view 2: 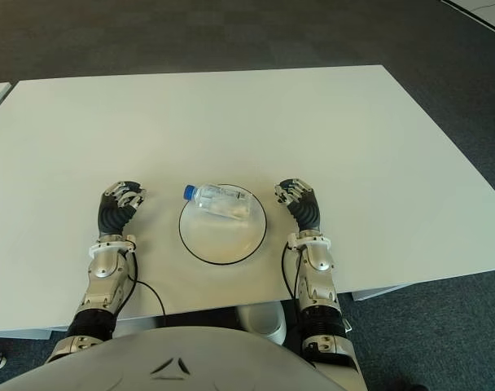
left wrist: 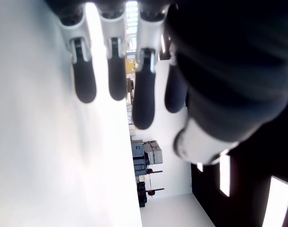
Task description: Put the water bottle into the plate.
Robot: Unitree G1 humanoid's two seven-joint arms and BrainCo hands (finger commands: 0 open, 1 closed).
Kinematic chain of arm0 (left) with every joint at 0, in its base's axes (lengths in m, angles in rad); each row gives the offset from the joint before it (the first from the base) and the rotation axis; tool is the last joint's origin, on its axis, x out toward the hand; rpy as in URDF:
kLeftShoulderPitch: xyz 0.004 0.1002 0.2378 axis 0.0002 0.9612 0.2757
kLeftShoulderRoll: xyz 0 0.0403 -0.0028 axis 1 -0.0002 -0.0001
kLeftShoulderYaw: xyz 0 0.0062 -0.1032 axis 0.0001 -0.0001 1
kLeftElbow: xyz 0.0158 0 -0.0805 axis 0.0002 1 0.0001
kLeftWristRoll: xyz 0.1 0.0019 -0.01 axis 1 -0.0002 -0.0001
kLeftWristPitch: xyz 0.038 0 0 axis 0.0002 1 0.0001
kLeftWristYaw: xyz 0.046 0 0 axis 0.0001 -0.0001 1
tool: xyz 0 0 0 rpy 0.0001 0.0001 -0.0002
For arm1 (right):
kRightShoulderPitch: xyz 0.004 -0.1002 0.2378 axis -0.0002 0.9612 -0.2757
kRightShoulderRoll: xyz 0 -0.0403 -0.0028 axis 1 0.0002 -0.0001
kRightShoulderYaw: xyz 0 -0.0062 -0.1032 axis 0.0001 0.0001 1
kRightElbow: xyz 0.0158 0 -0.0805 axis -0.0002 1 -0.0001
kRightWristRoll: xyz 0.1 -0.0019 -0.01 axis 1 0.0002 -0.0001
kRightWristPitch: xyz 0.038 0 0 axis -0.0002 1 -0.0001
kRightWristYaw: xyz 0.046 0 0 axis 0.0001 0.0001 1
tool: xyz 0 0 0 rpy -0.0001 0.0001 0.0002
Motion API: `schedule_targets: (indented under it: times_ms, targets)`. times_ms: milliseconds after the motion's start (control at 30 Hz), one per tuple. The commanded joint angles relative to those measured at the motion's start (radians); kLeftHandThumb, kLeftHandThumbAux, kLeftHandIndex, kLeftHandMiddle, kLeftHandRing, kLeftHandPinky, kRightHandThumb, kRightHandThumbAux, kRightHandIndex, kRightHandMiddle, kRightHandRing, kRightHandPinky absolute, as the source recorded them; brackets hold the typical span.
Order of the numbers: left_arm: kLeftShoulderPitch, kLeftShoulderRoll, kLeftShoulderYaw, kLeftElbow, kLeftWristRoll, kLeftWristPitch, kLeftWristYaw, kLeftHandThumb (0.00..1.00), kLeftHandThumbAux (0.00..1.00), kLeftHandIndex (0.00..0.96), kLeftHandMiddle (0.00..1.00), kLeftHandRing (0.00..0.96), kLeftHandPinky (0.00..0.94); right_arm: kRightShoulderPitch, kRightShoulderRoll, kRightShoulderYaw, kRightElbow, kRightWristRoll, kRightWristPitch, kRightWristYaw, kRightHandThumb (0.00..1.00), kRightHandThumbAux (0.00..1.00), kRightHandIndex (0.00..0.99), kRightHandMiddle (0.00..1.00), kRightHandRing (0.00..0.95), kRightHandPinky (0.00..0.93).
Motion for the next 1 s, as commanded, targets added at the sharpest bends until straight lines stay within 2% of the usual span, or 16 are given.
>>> schedule_targets:
  times_ms: [33, 500, 1000]
  targets:
    - [0.035, -0.008, -0.021, 0.047, 0.023, 0.038, 0.006, 0.701, 0.720, 0.433, 0.520, 0.507, 0.500, 0.024, 0.011, 0.002, 0.037, 0.006, 0.036, 0.003, 0.711, 0.725, 0.429, 0.491, 0.485, 0.517]
    - [0.043, 0.001, -0.051, 0.029, 0.058, 0.036, 0.010, 0.705, 0.718, 0.432, 0.526, 0.516, 0.507, 0.032, 0.012, 0.006, 0.025, -0.003, 0.047, -0.005, 0.711, 0.724, 0.429, 0.490, 0.485, 0.511]
    - [0.051, 0.005, -0.048, 0.023, 0.049, 0.022, 0.005, 0.704, 0.718, 0.432, 0.525, 0.516, 0.505, 0.041, 0.014, 0.010, 0.012, -0.008, 0.045, -0.014, 0.711, 0.724, 0.429, 0.493, 0.486, 0.519]
